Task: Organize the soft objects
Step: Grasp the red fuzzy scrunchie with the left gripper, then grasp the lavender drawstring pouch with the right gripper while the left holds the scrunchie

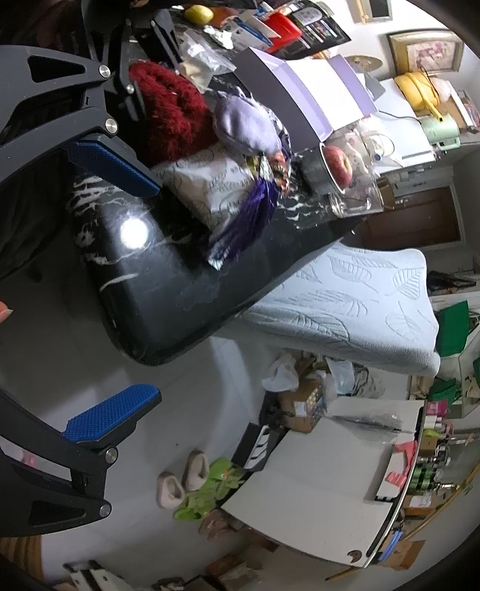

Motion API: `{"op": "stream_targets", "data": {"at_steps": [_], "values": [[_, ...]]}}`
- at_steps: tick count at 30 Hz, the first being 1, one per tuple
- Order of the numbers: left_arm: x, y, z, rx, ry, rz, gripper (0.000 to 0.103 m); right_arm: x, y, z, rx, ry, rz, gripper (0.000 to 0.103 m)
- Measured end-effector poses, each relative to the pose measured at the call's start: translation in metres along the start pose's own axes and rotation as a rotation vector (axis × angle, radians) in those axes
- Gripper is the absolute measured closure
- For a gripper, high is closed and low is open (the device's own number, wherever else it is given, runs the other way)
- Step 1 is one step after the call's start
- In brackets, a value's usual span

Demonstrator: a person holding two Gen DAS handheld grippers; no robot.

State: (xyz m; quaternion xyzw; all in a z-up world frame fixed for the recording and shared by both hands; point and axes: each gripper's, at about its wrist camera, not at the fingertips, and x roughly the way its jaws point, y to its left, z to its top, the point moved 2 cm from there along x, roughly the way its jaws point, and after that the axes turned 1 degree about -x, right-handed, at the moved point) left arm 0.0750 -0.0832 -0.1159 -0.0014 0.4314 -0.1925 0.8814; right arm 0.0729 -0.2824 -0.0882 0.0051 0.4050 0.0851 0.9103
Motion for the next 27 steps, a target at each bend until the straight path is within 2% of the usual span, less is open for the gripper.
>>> {"op": "stream_targets", "data": {"at_steps": [12, 19, 27], "values": [[-0.053, 0.008, -0.007, -0.023, -0.096, -0.018, 0.053, -0.008, 0.029, 0.004, -0.059, -0.023, 0.075, 0.0], [-0.087, 0.032, -0.015, -0.082, -0.154, 0.032, 0.053, -0.012, 0.063, 0.013, -0.13, -0.057, 0.123, 0.0], [-0.115, 0.067, -0.02, -0.147, -0.213, 0.136, 0.053, 0.001, 0.103, 0.03, -0.197, -0.096, 0.149, 0.0]]}}
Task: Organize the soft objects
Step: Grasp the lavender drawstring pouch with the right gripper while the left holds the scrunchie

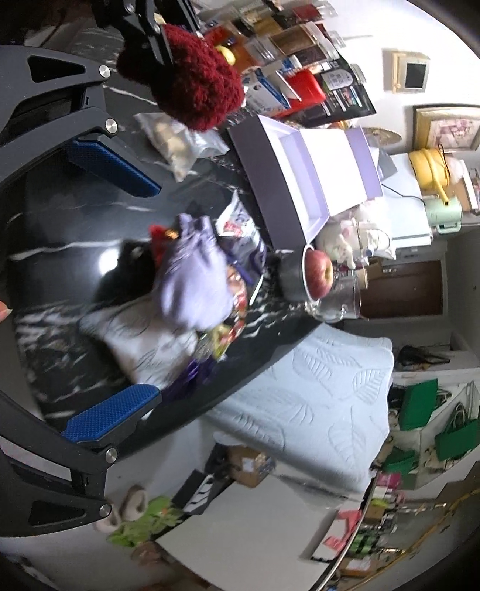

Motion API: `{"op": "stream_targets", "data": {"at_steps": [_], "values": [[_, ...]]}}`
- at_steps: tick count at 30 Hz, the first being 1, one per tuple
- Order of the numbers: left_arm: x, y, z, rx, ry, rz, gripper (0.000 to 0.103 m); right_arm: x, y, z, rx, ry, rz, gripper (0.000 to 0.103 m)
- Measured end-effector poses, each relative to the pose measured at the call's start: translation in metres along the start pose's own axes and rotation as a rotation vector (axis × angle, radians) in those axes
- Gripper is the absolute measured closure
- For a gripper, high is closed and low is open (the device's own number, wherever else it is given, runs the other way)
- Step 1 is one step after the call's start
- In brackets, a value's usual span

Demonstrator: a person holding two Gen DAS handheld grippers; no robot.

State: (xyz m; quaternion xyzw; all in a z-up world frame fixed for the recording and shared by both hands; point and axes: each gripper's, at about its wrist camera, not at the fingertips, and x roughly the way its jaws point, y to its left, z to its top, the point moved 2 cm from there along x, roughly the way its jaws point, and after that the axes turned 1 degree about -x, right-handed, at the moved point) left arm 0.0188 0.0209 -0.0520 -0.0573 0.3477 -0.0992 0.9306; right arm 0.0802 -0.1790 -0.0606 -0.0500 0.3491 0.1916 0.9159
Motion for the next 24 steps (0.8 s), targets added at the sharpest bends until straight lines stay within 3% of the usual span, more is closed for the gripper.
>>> {"op": "stream_targets", "data": {"at_steps": [7, 14, 18, 24], "values": [[-0.007, 0.026, 0.005, -0.047, -0.027, 0.065, 0.053, 0.025, 0.019, 0.017, -0.028, -0.018, -0.035, 0.0], [-0.005, 0.042, 0.006, -0.061, -0.027, 0.106, 0.053, 0.046, 0.028, 0.019, -0.081, -0.021, -0.166, 0.0], [-0.001, 0.048, 0.007, -0.07, -0.015, 0.106, 0.053, 0.044, 0.024, 0.019, -0.052, -0.039, -0.159, 0.001], [0.004, 0.049, 0.007, -0.076, -0.006, 0.099, 0.053, 0.045, 0.021, 0.017, -0.066, -0.041, -0.198, 0.026]]}}
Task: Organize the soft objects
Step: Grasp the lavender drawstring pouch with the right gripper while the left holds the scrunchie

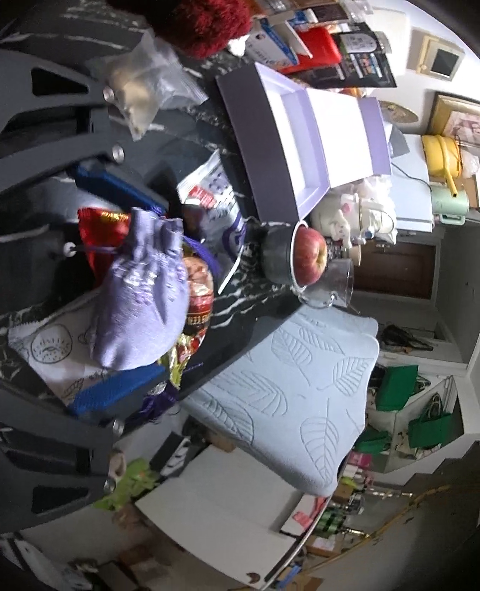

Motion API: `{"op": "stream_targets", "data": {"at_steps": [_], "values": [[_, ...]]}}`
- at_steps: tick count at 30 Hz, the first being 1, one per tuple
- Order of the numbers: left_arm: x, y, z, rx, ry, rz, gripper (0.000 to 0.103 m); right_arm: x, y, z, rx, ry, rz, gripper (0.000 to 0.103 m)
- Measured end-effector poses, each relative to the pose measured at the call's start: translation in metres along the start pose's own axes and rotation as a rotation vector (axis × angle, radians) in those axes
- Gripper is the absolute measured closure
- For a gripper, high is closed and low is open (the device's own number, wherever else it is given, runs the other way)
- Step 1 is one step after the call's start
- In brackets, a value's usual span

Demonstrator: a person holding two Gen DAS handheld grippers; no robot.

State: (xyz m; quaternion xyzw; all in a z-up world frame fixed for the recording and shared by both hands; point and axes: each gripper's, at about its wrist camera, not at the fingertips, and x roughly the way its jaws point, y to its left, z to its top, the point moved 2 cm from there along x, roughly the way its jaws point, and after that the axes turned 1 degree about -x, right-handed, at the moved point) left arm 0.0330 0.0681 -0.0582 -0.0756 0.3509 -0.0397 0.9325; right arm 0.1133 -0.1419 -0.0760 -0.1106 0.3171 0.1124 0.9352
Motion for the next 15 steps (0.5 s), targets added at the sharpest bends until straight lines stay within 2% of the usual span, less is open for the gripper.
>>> {"op": "stream_targets", "data": {"at_steps": [5, 9, 10, 11, 15], "values": [[0.0, -0.003, 0.0, 0.006, -0.002, -0.003, 0.053, -0.004, -0.005, -0.002, 0.025, -0.019, 0.034, 0.043], [-0.004, -0.004, 0.001, 0.007, -0.009, 0.0, 0.053, -0.011, -0.006, -0.002, 0.03, -0.037, 0.057, 0.049], [-0.005, -0.005, 0.001, 0.007, -0.012, 0.0, 0.053, -0.014, -0.006, -0.002, 0.031, -0.044, 0.059, 0.053], [-0.006, -0.005, 0.001, 0.007, -0.014, 0.002, 0.053, -0.017, -0.007, -0.003, 0.031, -0.051, 0.056, 0.068], [-0.013, -0.007, -0.001, 0.006, -0.026, 0.001, 0.053, -0.029, -0.012, -0.003, 0.048, -0.068, 0.086, 0.068]]}}
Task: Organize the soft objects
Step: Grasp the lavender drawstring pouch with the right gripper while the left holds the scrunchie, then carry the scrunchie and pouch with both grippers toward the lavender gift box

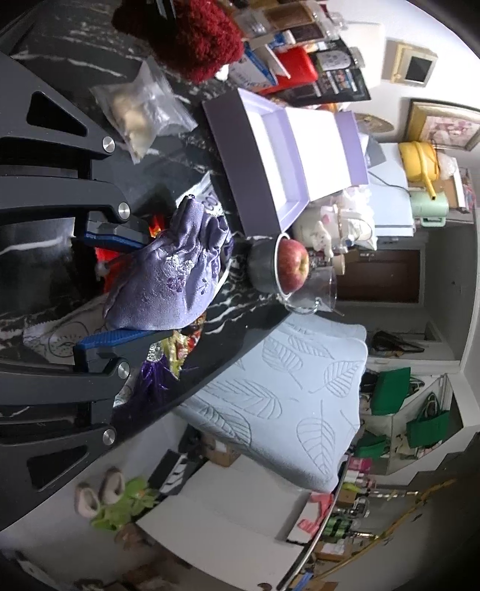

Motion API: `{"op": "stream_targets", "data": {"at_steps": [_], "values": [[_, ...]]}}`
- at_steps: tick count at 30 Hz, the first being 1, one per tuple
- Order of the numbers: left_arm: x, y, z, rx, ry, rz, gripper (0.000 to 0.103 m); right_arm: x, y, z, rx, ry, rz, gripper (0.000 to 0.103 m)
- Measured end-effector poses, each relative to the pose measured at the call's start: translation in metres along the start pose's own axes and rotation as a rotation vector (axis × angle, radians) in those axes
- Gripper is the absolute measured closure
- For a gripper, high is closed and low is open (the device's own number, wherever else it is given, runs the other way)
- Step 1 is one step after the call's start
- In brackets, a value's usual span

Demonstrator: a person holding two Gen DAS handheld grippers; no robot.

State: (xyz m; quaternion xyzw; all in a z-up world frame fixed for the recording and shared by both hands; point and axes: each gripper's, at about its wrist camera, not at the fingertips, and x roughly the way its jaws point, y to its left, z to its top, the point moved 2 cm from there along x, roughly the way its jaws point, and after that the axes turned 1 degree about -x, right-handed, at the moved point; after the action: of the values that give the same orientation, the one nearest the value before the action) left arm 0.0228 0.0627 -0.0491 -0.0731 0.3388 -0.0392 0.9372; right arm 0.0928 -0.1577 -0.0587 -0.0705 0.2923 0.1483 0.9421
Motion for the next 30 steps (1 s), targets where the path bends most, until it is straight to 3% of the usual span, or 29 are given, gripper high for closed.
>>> {"op": "stream_targets", "data": {"at_steps": [11, 22, 30], "values": [[-0.03, -0.008, 0.0, 0.01, -0.052, 0.022, 0.053, -0.044, 0.006, 0.005, -0.009, -0.075, 0.059, 0.068], [-0.065, 0.001, 0.013, -0.004, -0.109, 0.083, 0.053, -0.072, 0.034, 0.018, -0.05, -0.113, 0.222, 0.068], [-0.08, 0.017, 0.034, -0.01, -0.167, 0.127, 0.053, -0.076, 0.054, 0.047, -0.09, -0.145, 0.327, 0.068]]}}
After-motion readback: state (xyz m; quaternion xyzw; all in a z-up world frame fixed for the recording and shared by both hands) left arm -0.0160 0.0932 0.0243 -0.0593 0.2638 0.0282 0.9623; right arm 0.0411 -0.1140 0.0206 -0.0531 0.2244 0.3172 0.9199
